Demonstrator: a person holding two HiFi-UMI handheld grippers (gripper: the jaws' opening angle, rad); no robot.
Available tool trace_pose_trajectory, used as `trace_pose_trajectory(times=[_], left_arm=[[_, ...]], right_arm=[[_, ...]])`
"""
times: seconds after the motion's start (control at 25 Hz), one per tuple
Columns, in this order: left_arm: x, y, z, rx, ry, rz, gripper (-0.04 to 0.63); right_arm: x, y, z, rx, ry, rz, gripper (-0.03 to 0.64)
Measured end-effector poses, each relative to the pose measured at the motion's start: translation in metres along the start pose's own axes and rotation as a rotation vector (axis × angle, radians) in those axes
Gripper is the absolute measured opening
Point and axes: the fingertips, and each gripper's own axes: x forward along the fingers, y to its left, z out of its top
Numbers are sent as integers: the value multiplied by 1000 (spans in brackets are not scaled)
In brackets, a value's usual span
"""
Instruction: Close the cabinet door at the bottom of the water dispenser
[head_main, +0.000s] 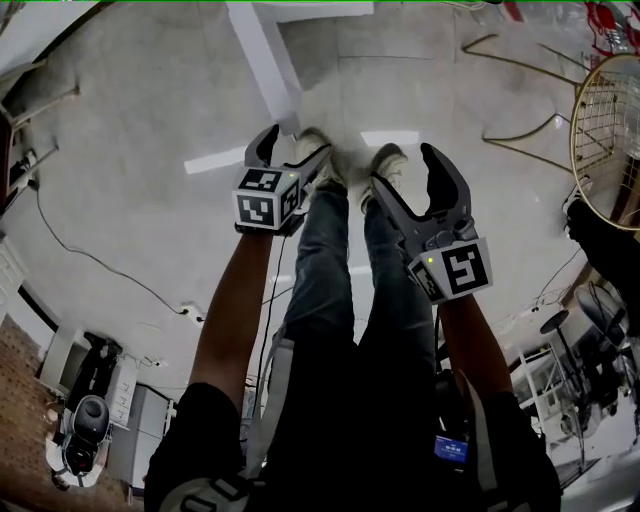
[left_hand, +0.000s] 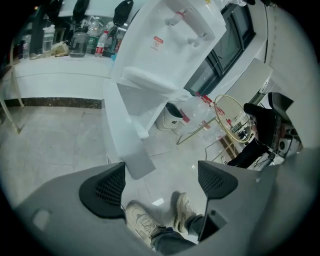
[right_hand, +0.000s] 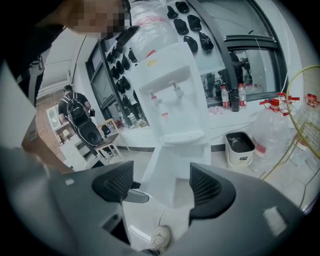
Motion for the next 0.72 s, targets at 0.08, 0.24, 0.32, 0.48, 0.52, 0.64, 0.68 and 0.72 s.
trace_pose_trajectory(times=[0.08,0.24,0.32,0.48,0.52,0.64,0.68,0.72], left_arm=[[2,-3,1,8,8,-3,463],[5,-9,1,18,32,-13,462],[8,-13,3,26,41,-18,462],[14,-20,6,28,52,-13,460],[15,-21,6,27,52,-10,456],[20,-25,11,22,44,-5,448],[22,-27,12,19,40,-3,448],[24,-29,13,16,38,-1,448]], right_arm=[[1,-2,6,18,-15,-11,348],[0,-10,12,37,-26,-26,345],[0,-17,14,34,-28,-29,344],[-2,-29,18,31,-31,-22,341],[-2,-30,19,30,-28,-17,339],[0,-37,21,21,-21,3,336],[1,-39,21,17,-19,11,336],[1,-42,20,14,-16,17,336]])
